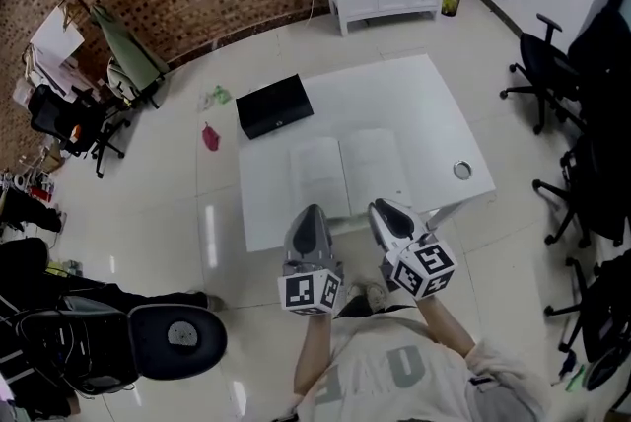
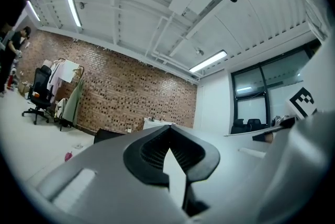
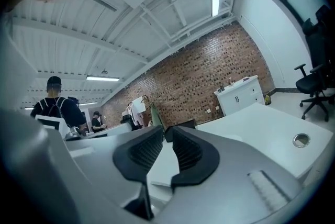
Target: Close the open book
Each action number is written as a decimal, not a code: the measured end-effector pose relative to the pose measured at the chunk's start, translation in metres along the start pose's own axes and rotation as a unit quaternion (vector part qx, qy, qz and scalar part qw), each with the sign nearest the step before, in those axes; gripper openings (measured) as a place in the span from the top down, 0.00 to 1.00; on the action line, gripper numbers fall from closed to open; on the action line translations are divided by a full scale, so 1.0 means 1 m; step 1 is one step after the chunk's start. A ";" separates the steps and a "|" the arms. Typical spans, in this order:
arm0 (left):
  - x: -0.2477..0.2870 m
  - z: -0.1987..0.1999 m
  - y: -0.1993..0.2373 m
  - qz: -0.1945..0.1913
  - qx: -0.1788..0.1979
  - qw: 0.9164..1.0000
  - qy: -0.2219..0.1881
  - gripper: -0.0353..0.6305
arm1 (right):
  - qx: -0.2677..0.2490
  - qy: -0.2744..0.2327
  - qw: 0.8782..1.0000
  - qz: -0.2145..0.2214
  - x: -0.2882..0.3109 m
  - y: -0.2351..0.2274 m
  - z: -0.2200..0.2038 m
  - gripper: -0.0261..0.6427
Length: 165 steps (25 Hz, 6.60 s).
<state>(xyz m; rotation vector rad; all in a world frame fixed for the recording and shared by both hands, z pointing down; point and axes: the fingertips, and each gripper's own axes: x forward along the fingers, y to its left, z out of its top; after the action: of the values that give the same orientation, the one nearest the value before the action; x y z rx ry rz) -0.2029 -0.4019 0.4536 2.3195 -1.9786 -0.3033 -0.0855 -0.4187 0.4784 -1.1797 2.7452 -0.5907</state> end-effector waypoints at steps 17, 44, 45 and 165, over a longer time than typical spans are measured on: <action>0.024 -0.031 0.022 -0.020 0.016 0.999 0.032 0.88 | 0.101 0.050 0.991 -0.071 0.035 -0.056 -0.073 0.61; 0.004 -0.070 0.047 0.022 0.014 0.996 0.085 0.87 | 0.416 0.055 0.892 -0.168 0.046 -0.143 -0.189 0.65; 0.003 -0.071 0.048 0.024 0.014 0.996 0.085 0.87 | 0.414 0.052 0.892 -0.173 0.045 -0.145 -0.191 0.68; -0.598 0.036 -0.304 -0.005 0.053 0.997 -0.048 0.93 | -0.052 -0.054 0.997 -0.026 -0.603 0.239 -0.122 0.96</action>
<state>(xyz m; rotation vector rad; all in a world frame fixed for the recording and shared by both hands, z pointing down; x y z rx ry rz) -0.0038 0.2386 0.4212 2.4233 -2.0760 -0.3236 0.1433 0.1996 0.4606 -1.2679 2.6910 -0.3810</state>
